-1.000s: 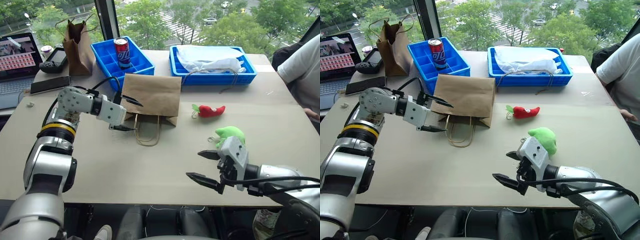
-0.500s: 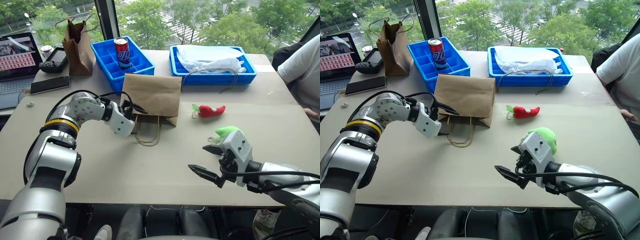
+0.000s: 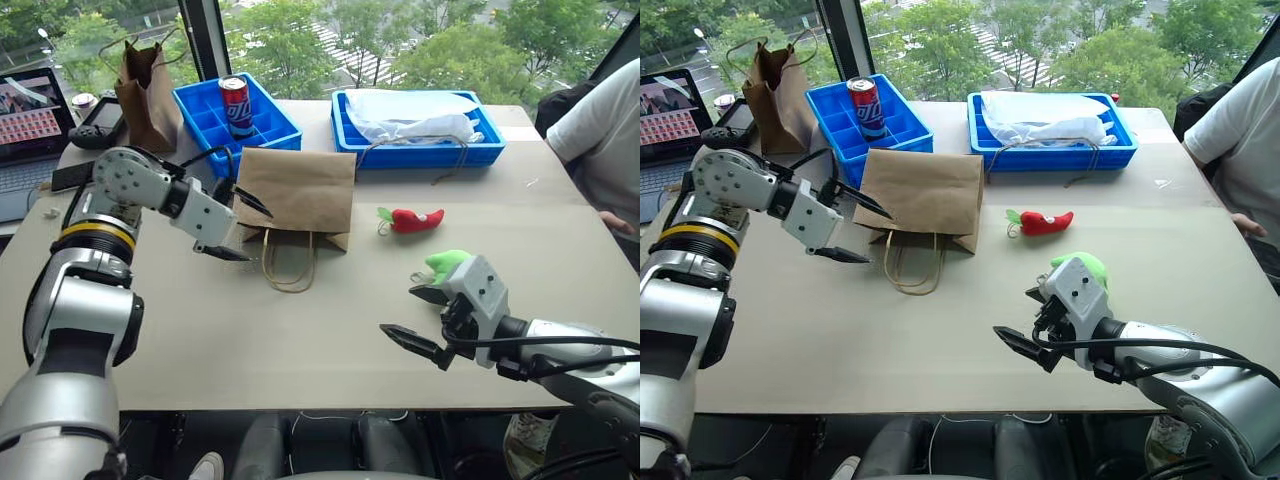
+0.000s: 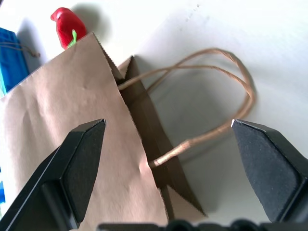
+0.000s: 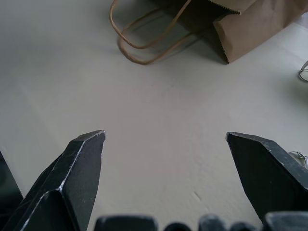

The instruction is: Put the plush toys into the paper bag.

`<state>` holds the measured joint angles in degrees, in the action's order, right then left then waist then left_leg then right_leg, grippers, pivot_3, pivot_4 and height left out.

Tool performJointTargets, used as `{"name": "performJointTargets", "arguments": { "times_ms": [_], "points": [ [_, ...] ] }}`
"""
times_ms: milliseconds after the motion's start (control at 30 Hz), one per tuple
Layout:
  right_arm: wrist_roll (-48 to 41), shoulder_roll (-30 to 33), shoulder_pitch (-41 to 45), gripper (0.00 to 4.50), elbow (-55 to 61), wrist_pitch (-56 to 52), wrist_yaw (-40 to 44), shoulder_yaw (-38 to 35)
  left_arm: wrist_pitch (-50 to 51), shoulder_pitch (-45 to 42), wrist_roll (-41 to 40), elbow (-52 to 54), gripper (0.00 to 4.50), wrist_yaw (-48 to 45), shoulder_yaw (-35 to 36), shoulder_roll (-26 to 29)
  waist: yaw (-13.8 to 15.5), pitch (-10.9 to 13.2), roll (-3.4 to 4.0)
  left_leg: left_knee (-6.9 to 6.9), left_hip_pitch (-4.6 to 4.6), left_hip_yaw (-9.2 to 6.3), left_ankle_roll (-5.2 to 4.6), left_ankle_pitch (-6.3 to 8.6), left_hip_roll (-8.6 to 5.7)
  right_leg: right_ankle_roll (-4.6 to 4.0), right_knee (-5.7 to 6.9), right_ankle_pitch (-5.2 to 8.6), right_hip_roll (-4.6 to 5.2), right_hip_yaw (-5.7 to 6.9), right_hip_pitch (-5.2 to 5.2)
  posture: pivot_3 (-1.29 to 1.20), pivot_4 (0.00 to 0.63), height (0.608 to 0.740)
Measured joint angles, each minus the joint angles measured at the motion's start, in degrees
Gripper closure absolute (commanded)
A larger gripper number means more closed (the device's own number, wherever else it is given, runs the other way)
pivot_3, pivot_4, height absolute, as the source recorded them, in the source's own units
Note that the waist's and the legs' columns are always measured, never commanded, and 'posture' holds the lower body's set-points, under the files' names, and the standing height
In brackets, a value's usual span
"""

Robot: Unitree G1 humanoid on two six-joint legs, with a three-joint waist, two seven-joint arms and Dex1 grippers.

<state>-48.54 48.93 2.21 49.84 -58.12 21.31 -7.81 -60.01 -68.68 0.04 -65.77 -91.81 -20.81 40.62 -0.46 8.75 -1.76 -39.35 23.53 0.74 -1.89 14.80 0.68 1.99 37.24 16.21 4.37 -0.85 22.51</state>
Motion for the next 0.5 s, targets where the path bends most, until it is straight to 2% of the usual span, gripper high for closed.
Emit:
{"name": "performJointTargets", "arguments": {
  "times_ms": [133, 267, 500],
  "points": [
    [0.63, -0.89, 1.26, 0.04, -0.12, 0.07, -0.51, 0.53, -1.75, -1.5, 2.57, -2.34, 0.0, 0.28, -0.63, -2.39, 0.72, 0.0, 0.0, -0.41, 0.17, -0.07, -0.14, 0.06, -0.01, 0.01, 0.06, 0.0, 0.0, 0.06, -0.06, 0.0, 0.15, 0.74],
    [1.14, -1.24, 0.88, 0.04, 0.12, 0.07, -1.24, 0.35, -4.15, -1.89, 7.13, -4.02, 0.0, 4.71, -1.1, -5.25, 0.99, 0.0, 0.0, -0.56, 0.25, -0.05, -0.17, 0.08, -0.04, 0.17, 0.05, -0.09, 0.02, 0.02, -0.06, 0.0, 0.15, 0.74],
    [0.74, -1.23, -2.61, 0.04, 2.44, -0.11, -3.5, -4.14, -8.66, -3.83, 25.55, -5.28, 0.0, 26.39, -7.69, -6.23, 1.11, 0.0, -0.01, -0.57, 0.24, -0.06, -0.18, 0.08, -0.07, 0.19, 0.37, -0.1, 0.04, 0.0, -0.03, 0.0, 0.15, 0.74]
  ]
}}
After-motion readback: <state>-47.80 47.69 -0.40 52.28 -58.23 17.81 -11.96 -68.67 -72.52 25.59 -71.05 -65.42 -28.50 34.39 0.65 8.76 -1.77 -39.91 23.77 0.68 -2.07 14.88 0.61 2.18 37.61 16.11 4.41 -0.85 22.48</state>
